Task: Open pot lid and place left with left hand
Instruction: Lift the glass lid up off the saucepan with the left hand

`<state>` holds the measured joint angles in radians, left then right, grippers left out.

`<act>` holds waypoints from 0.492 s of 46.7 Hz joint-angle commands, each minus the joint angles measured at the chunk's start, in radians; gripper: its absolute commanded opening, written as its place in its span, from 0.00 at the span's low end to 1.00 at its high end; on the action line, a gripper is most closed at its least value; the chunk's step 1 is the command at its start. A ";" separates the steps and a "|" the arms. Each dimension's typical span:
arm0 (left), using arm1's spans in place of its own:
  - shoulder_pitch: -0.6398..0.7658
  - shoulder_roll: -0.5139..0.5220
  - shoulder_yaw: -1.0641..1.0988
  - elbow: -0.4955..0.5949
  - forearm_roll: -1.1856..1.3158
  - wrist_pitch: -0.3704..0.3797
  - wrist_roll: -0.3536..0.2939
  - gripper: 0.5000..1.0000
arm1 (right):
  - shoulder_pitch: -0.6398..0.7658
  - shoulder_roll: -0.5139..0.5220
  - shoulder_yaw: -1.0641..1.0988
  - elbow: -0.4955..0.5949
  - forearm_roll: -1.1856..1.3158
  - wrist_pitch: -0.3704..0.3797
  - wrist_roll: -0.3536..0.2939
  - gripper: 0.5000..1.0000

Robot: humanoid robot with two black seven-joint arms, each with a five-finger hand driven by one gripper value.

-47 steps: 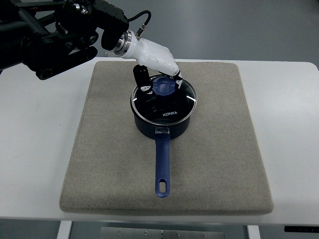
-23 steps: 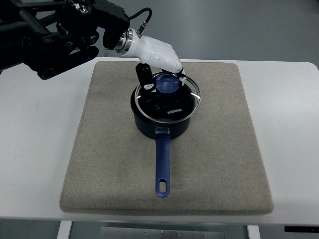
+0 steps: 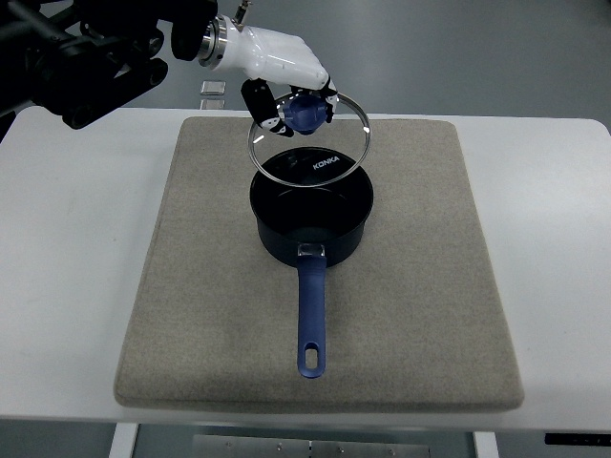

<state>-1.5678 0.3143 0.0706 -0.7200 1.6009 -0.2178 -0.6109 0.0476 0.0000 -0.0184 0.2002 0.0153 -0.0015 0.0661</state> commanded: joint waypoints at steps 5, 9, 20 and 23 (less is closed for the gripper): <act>0.012 0.015 0.018 0.056 0.010 0.023 0.000 0.00 | 0.000 0.000 0.000 0.001 0.000 0.000 0.000 0.83; 0.012 0.051 0.049 0.066 0.013 0.069 0.000 0.00 | 0.000 0.000 0.000 0.001 0.000 0.000 0.000 0.83; 0.012 0.121 0.155 0.056 0.008 0.159 0.000 0.00 | 0.000 0.000 0.000 0.001 0.000 0.000 0.000 0.83; 0.017 0.138 0.166 0.048 0.007 0.163 0.000 0.00 | 0.000 0.000 0.000 0.001 0.000 0.000 0.000 0.83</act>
<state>-1.5576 0.4353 0.2260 -0.6639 1.6075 -0.0590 -0.6110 0.0474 0.0000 -0.0184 0.2003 0.0154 -0.0015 0.0659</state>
